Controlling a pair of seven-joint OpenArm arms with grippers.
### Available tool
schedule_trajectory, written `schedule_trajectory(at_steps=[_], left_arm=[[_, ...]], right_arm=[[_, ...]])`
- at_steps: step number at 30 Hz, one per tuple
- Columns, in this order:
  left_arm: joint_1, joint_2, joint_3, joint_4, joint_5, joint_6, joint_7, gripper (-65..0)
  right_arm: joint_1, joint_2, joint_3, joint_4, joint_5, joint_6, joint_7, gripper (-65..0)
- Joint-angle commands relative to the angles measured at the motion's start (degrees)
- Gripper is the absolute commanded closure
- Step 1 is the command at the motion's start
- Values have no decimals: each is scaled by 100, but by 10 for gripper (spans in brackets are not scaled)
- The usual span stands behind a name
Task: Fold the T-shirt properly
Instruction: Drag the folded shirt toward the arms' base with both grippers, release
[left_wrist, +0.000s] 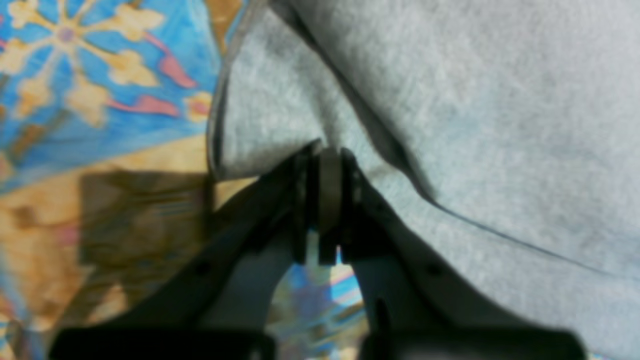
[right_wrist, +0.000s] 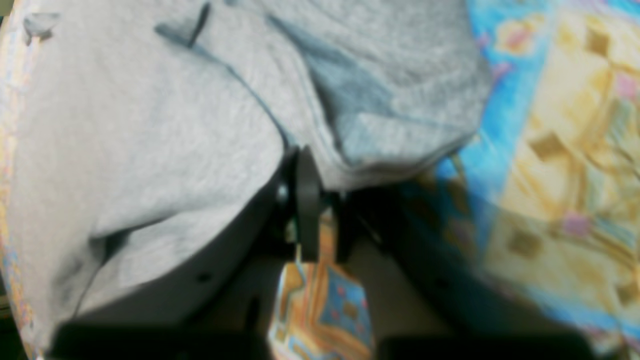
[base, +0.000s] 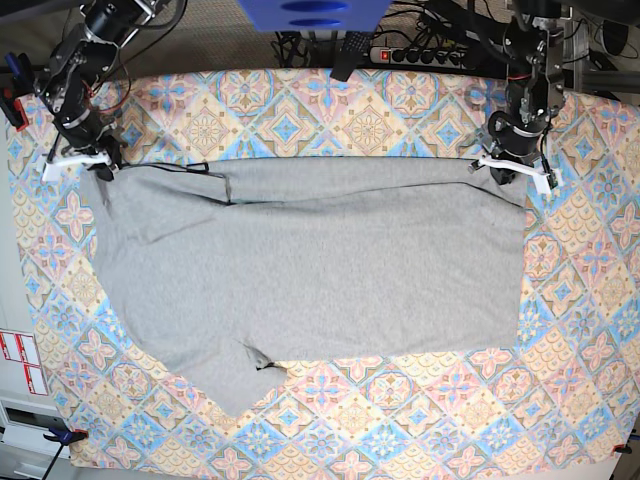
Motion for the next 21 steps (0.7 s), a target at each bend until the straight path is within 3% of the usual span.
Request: schedule_trajectory(at_steps=[1,13,21], left_arm=[[83,-78,-40,84,50,62,-85,0],[918,-508,-57,286,33,62,-85,0],[1454,-517,-57,796,77,71,-85,0]], right_arm=[[-96,112,30,206,136,44,135,-29],[-1309,86,30,478,681,44,135,-29],[-1652,68,30,478,1016,44,144,-29]])
